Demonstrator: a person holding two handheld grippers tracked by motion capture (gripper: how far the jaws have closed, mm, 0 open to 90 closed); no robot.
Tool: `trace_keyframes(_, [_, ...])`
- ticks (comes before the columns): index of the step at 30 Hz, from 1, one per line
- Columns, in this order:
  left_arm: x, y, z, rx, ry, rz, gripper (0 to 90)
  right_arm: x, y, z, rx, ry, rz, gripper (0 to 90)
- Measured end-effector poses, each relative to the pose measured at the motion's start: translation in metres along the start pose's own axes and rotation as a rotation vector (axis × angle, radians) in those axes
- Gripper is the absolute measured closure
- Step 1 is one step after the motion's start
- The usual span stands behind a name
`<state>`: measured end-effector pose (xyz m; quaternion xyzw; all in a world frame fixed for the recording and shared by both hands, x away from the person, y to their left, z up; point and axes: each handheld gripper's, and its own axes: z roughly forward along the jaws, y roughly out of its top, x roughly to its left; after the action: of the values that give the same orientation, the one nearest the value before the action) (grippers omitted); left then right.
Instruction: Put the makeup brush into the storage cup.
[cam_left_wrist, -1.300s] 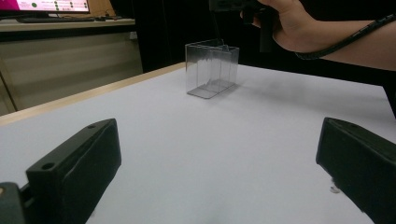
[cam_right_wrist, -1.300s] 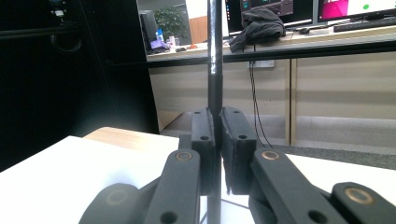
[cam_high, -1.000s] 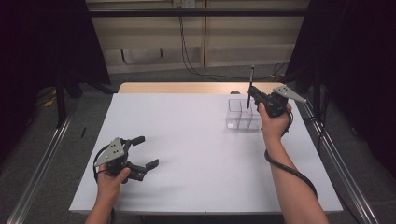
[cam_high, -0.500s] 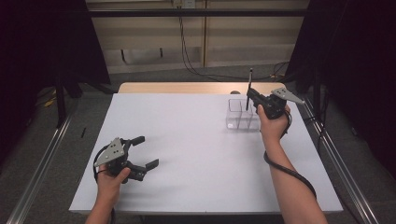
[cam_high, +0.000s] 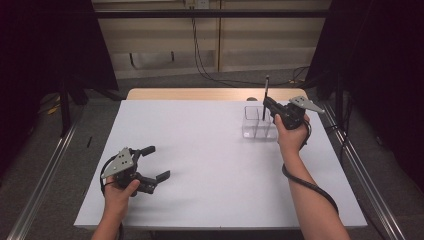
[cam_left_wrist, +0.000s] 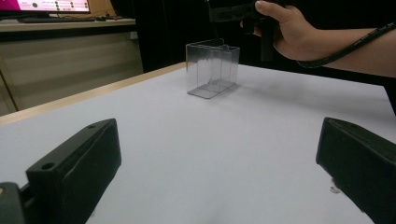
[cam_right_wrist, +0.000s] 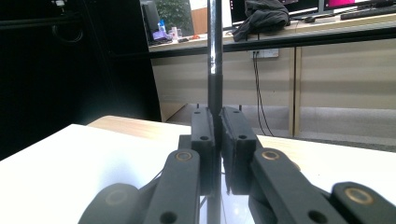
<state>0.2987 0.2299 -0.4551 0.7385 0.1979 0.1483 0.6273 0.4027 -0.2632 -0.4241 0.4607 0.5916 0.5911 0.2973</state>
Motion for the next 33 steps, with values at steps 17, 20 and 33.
trace_keyframes(17, [-0.0001, -0.0003, 0.0006, 0.004, 0.000, -0.001, 0.0, 0.0009, -0.0029, 0.0000, 0.009, 0.009, -0.003, 84.1])
trace_keyframes(20, [-0.0002, -0.0002, 0.0005, 0.002, -0.001, -0.002, 0.0, 0.0011, -0.0036, 0.0001, 0.011, 0.012, -0.006, 84.1])
trace_keyframes(33, [-0.0001, -0.0001, 0.0005, 0.001, -0.001, -0.001, 0.0, 0.0023, -0.0070, 0.0003, 0.011, 0.022, -0.001, 84.1])
